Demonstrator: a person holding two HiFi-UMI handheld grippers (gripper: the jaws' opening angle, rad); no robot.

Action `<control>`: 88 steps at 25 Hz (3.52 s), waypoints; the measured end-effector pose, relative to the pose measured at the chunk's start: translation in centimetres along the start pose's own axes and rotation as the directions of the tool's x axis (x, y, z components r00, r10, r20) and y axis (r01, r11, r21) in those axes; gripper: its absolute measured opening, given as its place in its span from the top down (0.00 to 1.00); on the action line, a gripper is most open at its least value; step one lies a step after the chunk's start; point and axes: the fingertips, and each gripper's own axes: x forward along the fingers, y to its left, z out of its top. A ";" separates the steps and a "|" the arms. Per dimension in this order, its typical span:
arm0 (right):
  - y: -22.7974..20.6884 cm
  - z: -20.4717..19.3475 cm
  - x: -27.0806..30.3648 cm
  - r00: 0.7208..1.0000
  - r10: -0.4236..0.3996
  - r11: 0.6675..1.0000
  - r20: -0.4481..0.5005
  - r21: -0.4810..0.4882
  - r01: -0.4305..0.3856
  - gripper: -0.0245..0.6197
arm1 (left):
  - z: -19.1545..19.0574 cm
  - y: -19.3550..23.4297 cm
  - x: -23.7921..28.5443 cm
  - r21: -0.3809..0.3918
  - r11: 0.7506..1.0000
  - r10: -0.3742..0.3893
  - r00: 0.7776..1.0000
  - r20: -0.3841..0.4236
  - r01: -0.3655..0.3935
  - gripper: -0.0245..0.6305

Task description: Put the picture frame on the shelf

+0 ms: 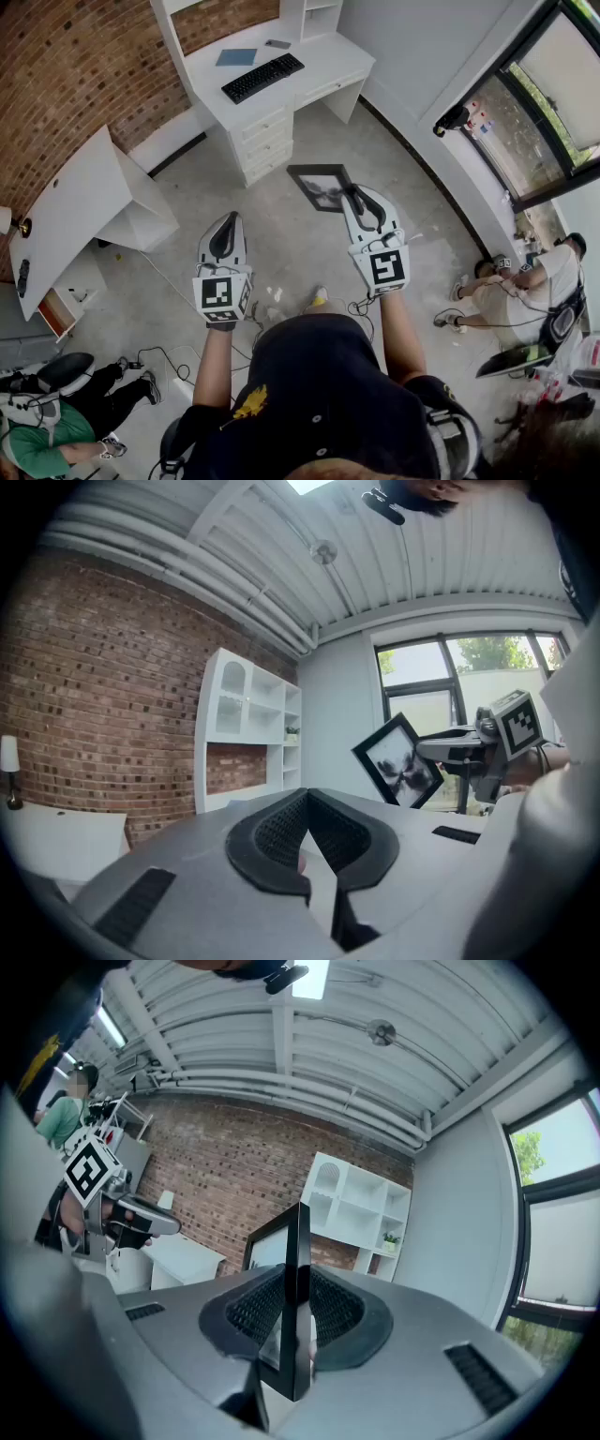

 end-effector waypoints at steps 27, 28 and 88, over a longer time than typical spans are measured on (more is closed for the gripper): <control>-12.0 -6.7 -1.0 0.999 -0.041 0.947 0.004 0.318 0.038 0.84 | 1.2 -9.0 9.6 0.052 0.998 0.024 1.000 -0.010 -0.023 0.93; -12.8 -7.1 -1.1 0.999 -0.042 0.947 0.005 0.319 0.038 0.84 | 1.3 -9.6 10.2 0.055 0.998 0.024 1.000 -0.008 -0.023 0.93; -23.5 -10.2 31.0 0.999 -0.036 0.959 -0.038 0.279 0.045 0.84 | 2.5 5.8 41.3 -0.008 0.999 -0.052 0.998 0.044 0.052 0.93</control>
